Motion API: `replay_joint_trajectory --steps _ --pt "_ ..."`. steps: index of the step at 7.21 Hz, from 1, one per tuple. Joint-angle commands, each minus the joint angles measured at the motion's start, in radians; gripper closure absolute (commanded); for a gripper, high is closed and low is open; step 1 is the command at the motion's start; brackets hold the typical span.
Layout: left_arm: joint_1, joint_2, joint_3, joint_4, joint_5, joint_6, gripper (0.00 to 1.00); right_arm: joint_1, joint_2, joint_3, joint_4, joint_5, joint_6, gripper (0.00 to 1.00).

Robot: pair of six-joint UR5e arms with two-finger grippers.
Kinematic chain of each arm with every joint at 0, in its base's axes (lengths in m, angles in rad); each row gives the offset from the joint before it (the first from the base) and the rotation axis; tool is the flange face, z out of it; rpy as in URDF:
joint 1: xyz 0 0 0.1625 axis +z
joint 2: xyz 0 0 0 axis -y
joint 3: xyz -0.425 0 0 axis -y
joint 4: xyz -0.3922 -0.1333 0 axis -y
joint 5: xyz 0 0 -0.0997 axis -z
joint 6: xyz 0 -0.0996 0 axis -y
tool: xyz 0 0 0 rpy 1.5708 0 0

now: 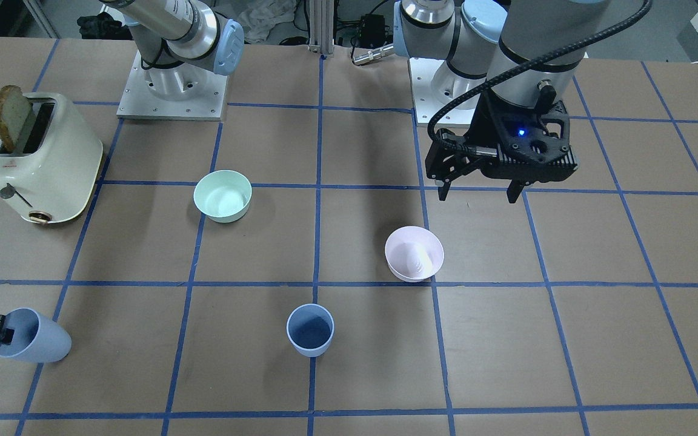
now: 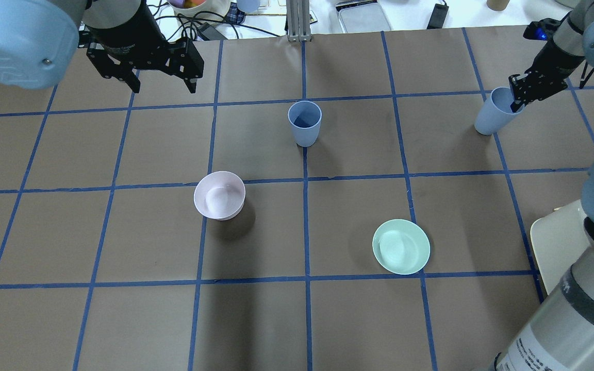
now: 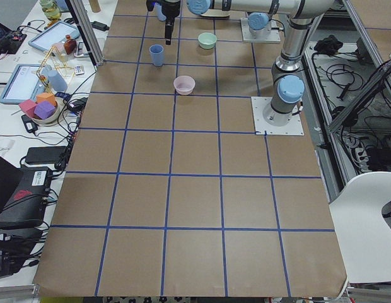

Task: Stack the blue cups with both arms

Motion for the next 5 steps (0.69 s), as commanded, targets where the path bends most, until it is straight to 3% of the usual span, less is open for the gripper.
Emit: replay_joint_trajectory --steps 1,2,5 --pt "0.003 0.002 -0.003 0.000 -0.003 0.000 0.00 0.017 -0.062 -0.001 0.011 -0.002 0.014 1.00" --pt "0.005 0.004 -0.003 0.000 -0.001 0.000 0.00 0.081 -0.127 0.001 0.032 -0.008 0.061 1.00" --pt "0.002 0.005 -0.001 -0.003 -0.009 -0.005 0.00 0.350 -0.197 -0.004 0.028 -0.020 0.431 1.00"
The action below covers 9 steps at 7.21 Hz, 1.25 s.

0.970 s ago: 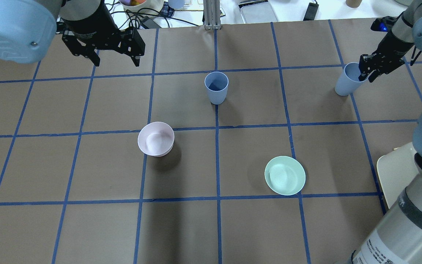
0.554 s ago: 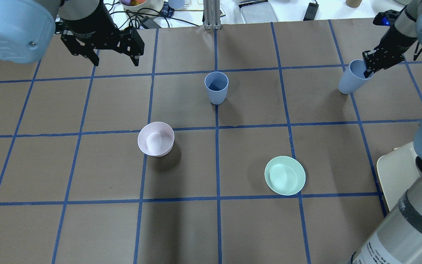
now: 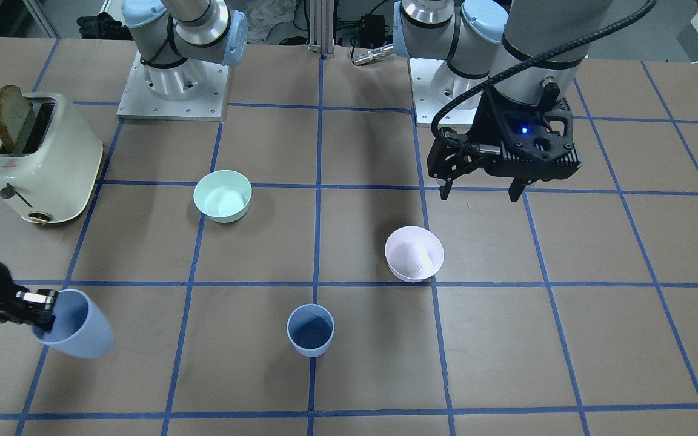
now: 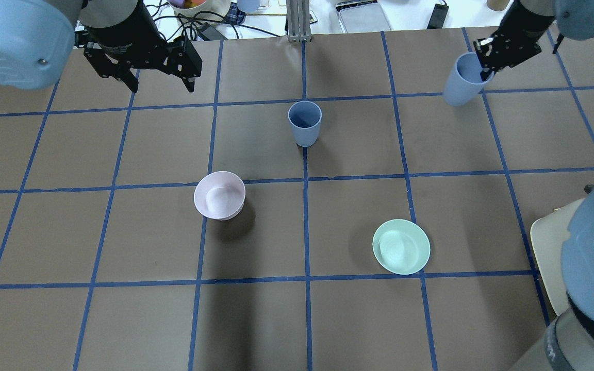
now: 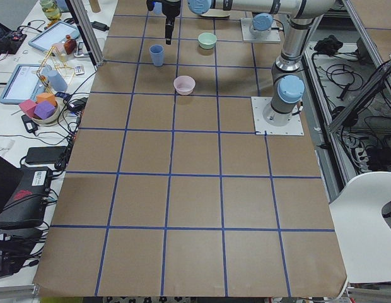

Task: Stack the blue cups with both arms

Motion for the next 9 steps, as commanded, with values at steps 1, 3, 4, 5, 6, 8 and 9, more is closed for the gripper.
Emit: replay_joint_trajectory --steps 1,3,4,5,6,8,9 --pt "0.002 0.000 -0.001 -0.007 -0.014 -0.003 0.00 0.196 -0.020 -0.031 -0.003 -0.014 0.288 1.00" --pt "0.000 0.001 -0.001 -0.007 -0.005 -0.006 0.00 0.335 0.027 -0.105 -0.002 -0.055 0.462 1.00" --pt "0.000 0.001 -0.001 -0.006 -0.003 -0.004 0.00 0.382 0.051 -0.134 0.003 -0.084 0.527 1.00" --pt "-0.001 0.003 -0.001 -0.004 0.000 -0.004 0.00 0.418 0.075 -0.136 -0.005 -0.086 0.565 1.00" --pt "0.000 0.003 -0.002 -0.001 -0.002 -0.004 0.00 0.433 0.077 -0.136 -0.002 -0.083 0.566 1.00" --pt "-0.001 0.003 0.001 -0.001 -0.005 -0.004 0.00 0.438 0.088 -0.142 -0.008 -0.074 0.564 1.00" --pt "0.002 0.004 0.001 -0.003 -0.003 -0.004 0.00 0.438 0.095 -0.142 -0.008 -0.071 0.562 1.00"
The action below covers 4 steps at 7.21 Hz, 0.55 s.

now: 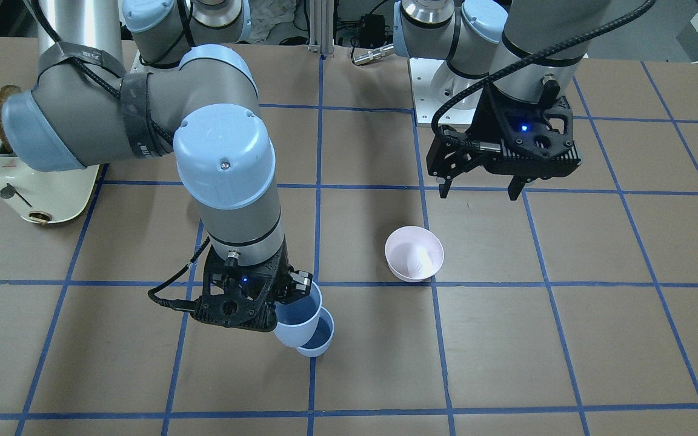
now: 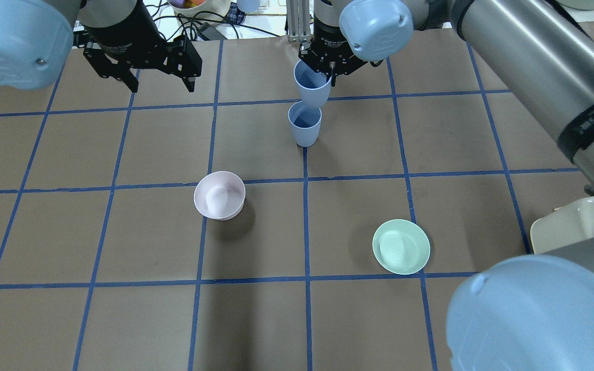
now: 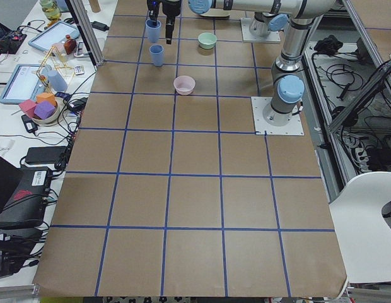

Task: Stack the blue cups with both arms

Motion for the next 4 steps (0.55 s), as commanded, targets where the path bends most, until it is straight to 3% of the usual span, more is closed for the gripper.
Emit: replay_joint_trajectory --steps 1,4 --pt "0.000 0.001 0.001 0.000 0.001 0.002 0.00 0.002 0.017 -0.002 0.001 0.005 -0.002 1.00" --pt "0.000 0.001 0.001 0.000 0.001 0.005 0.00 0.011 0.029 -0.004 -0.001 0.028 -0.002 1.00"
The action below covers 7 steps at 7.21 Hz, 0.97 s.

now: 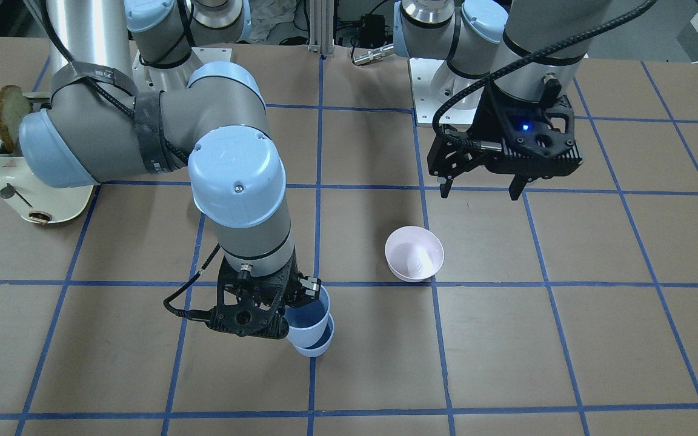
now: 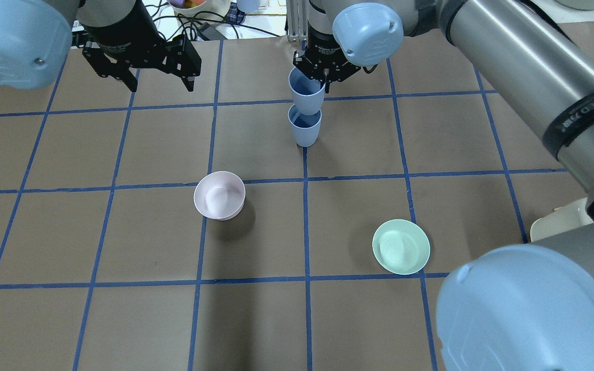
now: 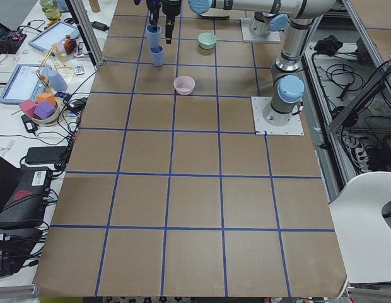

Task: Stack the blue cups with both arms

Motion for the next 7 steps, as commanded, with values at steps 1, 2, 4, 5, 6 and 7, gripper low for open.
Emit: replay_joint_trajectory --steps 1,2,4,5,6,7 --pt "0.000 0.000 0.000 0.000 -0.001 0.001 0.00 0.003 0.013 0.003 0.001 0.006 -0.013 1.00" --pt "-0.001 0.000 0.002 0.000 -0.001 0.001 0.00 0.003 0.022 0.000 -0.001 0.007 -0.013 1.00" --pt "0.000 0.003 0.002 -0.002 -0.001 0.001 0.00 0.006 0.032 0.003 0.000 0.017 -0.013 0.83" --pt "0.000 0.003 0.002 -0.002 -0.002 0.001 0.00 0.003 0.033 0.003 0.001 0.033 -0.013 0.55" --pt "0.000 0.003 0.002 0.000 -0.004 0.001 0.00 -0.002 0.036 0.003 -0.001 0.021 -0.018 0.14" --pt "0.000 0.005 0.002 -0.001 -0.002 0.001 0.00 -0.026 0.026 -0.012 0.003 0.020 -0.054 0.03"
